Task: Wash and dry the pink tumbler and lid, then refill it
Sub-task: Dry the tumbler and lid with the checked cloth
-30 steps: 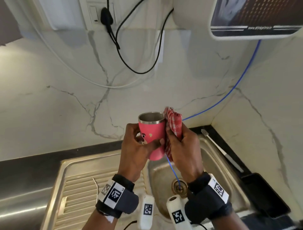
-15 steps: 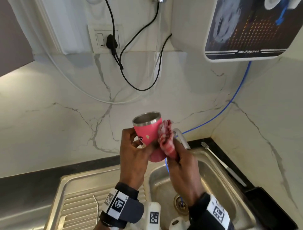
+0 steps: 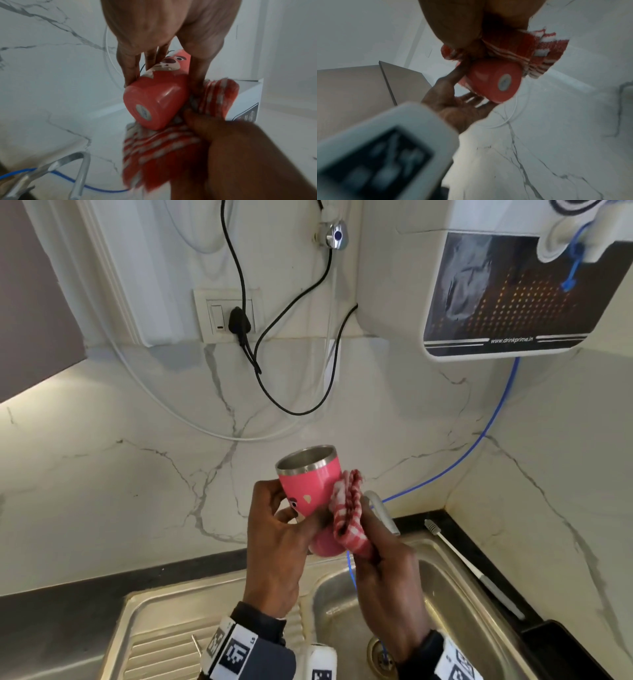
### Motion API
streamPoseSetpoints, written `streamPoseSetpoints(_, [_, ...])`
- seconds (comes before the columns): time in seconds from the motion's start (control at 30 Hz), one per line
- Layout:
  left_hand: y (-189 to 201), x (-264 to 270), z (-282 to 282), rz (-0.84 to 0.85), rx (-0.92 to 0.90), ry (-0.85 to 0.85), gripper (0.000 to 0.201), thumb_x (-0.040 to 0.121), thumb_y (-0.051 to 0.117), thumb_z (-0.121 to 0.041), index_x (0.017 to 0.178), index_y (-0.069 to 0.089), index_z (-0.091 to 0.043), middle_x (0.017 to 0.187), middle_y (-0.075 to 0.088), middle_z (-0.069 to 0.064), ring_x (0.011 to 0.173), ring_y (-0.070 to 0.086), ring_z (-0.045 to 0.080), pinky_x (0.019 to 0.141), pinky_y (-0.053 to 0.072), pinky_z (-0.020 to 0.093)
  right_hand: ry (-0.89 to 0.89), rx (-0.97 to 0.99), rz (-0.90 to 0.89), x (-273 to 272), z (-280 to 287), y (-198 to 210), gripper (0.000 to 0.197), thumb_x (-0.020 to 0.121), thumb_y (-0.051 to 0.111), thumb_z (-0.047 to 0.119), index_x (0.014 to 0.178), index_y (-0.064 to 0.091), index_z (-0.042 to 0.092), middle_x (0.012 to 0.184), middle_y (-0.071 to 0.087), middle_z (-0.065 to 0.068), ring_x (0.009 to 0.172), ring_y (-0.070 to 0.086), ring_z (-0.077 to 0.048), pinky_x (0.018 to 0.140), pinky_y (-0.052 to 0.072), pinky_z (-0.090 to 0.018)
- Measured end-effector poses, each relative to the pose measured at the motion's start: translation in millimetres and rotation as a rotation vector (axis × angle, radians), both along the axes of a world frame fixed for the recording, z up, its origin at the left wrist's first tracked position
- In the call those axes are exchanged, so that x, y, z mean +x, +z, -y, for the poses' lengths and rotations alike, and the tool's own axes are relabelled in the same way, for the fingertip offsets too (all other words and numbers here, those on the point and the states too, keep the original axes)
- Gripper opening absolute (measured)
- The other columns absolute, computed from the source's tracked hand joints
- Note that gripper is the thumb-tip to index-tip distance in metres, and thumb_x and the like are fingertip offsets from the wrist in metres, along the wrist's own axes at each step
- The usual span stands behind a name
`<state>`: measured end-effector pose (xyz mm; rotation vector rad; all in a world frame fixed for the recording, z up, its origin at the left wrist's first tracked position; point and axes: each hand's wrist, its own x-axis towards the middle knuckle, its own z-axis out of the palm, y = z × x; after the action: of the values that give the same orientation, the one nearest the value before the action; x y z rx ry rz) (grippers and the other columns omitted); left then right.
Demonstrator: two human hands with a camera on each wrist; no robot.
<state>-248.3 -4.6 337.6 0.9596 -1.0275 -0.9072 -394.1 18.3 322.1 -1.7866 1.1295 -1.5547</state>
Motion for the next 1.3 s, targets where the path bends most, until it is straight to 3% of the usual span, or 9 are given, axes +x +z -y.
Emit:
streamPoseSetpoints(0.13, [11,7,6,-0.002,-0.024,0.023,0.076,0.055,0.097,-0.045,0.119,0.060,-0.027,0.120,0.075,-0.006,0.109,0.076,0.021,0.087,0.063,0.047,0.023,0.060,-0.005,0,-8,-6,0.066,0.098,0.053,-0.013,0.146,0.057,0.034,0.129,0.071,0.017,0.118,0.066,0.001,0.096,0.056,-0.027])
streamPoseSetpoints(0.3, [1,2,0,0.018,-0.006,-0.043,0.064,0.064,0.096,-0.035,0.118,0.063,-0.024,0.118,0.076,-0.002,0.111,0.074,0.029,0.087,0.064,0.053,0.009,0.067,0.017,-2,7,17,0.076,0.088,0.049,-0.021,0.139,0.064,0.034,0.110,0.075,0.019,0.101,0.069,0.001,0.083,0.055,-0.020])
streamPoseSetpoints(0.47, [-9,-10,-14,0.078,0.011,-0.082,0.059,0.064,0.096,-0.033,0.114,0.066,-0.031,0.116,0.077,-0.002,0.105,0.074,0.024,0.091,0.062,0.061,-0.007,0.075,0.089,-7,24,30,0.067,0.084,0.050,0.000,0.137,0.063,0.039,0.108,0.076,0.007,0.101,0.071,-0.016,0.085,0.061,-0.045])
streamPoseSetpoints(0.57, [-5,-8,-12,0.051,-0.025,-0.033,0.063,0.062,0.098,-0.037,0.116,0.065,-0.032,0.121,0.076,-0.003,0.109,0.073,0.025,0.092,0.061,0.061,-0.006,0.089,0.105,-7,19,21,0.054,0.088,0.050,0.004,0.130,0.066,0.036,0.106,0.076,0.005,0.100,0.071,-0.017,0.084,0.061,-0.045])
streamPoseSetpoints(0.73, [3,2,0,0.030,-0.066,-0.018,0.064,0.061,0.096,-0.043,0.116,0.064,-0.038,0.125,0.074,-0.005,0.114,0.073,0.023,0.085,0.064,0.041,0.043,0.145,0.110,-5,13,-2,0.041,0.096,0.053,-0.003,0.117,0.068,0.029,0.093,0.073,-0.009,0.083,0.064,-0.039,0.074,0.057,-0.061])
streamPoseSetpoints(0.83, [-2,2,0,0.054,-0.047,-0.053,0.062,0.062,0.097,-0.039,0.115,0.065,-0.035,0.123,0.075,-0.002,0.114,0.072,0.026,0.091,0.062,0.049,-0.023,0.134,0.128,-7,22,7,0.020,0.102,0.059,0.018,0.111,0.071,0.031,0.085,0.070,-0.006,0.071,0.061,-0.023,0.063,0.054,-0.040])
streamPoseSetpoints(0.97, [-10,-4,-5,0.100,-0.021,-0.100,0.069,0.063,0.097,-0.038,0.122,0.064,-0.029,0.125,0.074,-0.004,0.114,0.072,0.023,0.098,0.060,0.057,-0.089,0.107,0.193,-10,30,25,0.017,0.104,0.061,0.023,0.106,0.075,0.033,0.087,0.077,0.009,0.076,0.070,-0.013,0.066,0.058,-0.038])
streamPoseSetpoints(1.07, [-10,-3,-5,0.135,-0.017,-0.096,0.071,0.062,0.097,-0.041,0.124,0.064,-0.030,0.127,0.074,-0.005,0.117,0.071,0.022,0.100,0.058,0.059,-0.114,0.173,0.297,-11,31,24,0.018,0.102,0.064,0.023,0.087,0.074,0.024,0.065,0.066,0.013,0.057,0.057,-0.008,0.057,0.046,-0.031])
streamPoseSetpoints(1.3, [-12,0,-6,0.146,-0.008,-0.100,0.073,0.063,0.096,-0.044,0.127,0.063,-0.028,0.126,0.073,-0.004,0.118,0.071,0.023,0.098,0.059,0.054,-0.110,0.328,0.495,-7,30,17,0.056,0.096,0.070,0.042,0.085,0.062,-0.012,0.069,0.061,-0.024,0.065,0.053,-0.021,0.060,0.046,-0.040])
